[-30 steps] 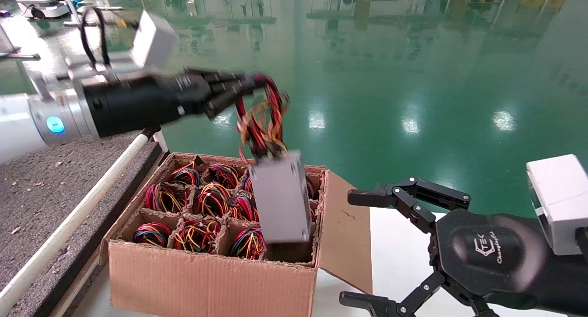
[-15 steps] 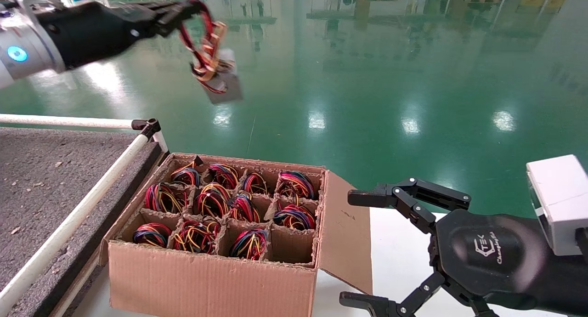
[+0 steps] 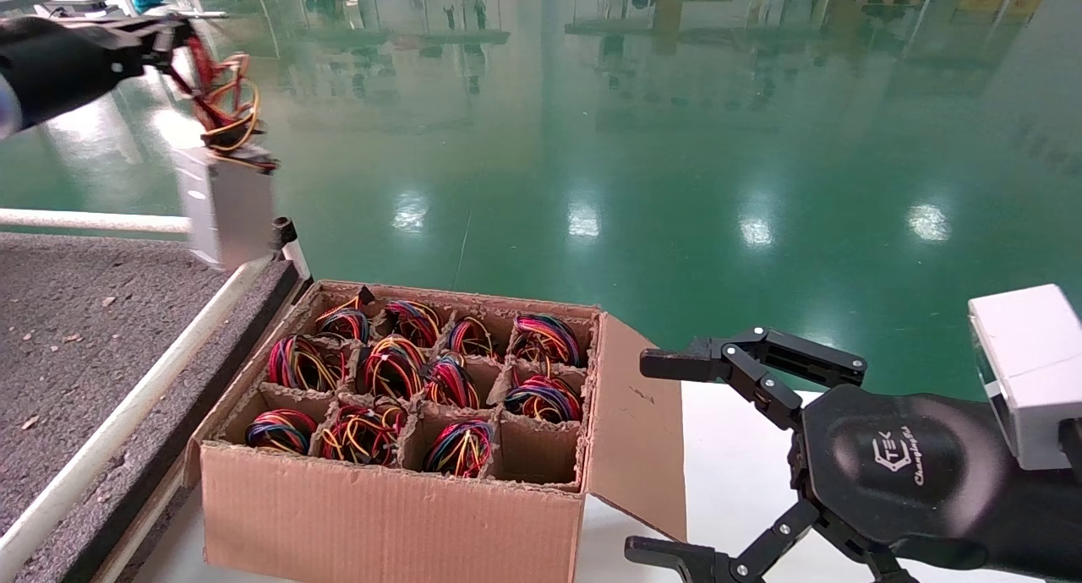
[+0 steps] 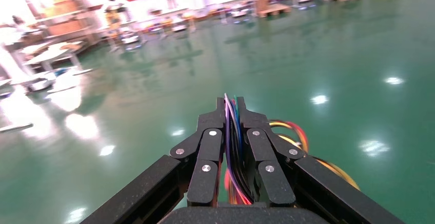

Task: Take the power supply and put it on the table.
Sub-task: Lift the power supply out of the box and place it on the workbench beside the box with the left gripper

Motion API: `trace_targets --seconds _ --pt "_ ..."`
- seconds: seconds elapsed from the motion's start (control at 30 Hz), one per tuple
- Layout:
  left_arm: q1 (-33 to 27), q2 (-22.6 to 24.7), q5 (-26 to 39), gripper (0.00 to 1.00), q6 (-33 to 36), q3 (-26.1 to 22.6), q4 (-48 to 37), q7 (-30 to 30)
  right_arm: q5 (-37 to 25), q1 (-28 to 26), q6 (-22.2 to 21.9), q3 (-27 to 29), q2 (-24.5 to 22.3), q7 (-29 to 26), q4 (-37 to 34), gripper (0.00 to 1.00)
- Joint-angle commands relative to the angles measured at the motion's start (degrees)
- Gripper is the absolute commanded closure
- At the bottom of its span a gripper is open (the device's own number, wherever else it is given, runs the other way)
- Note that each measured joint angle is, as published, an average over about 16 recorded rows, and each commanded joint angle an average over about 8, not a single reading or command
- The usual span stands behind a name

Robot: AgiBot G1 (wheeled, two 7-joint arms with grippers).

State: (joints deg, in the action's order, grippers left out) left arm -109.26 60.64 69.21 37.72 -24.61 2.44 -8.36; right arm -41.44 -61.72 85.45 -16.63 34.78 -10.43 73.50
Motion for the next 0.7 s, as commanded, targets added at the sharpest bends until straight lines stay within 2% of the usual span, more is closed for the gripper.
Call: trace_targets --seconds 0.03,0.33,0.7 --pt "-0.18 -0.18 0.08 1.00 -2.69 0.02 -0.69 -0.99 0.00 0.00 0.00 -0.01 0.00 0.00 0.00 0.00" --pt "1.85 -0.96 -0.20 1.00 -6.85 0.26 -2.16 -2.99 0.03 -0.01 -0.02 -0.04 -0.02 0.02 0.00 0.00" --pt "3.88 0.44 -0.87 1.00 -9.85 0.73 -1.77 -4.88 0.05 -0.02 -0.03 -0.08 -0.03 0.04 0.00 0.00"
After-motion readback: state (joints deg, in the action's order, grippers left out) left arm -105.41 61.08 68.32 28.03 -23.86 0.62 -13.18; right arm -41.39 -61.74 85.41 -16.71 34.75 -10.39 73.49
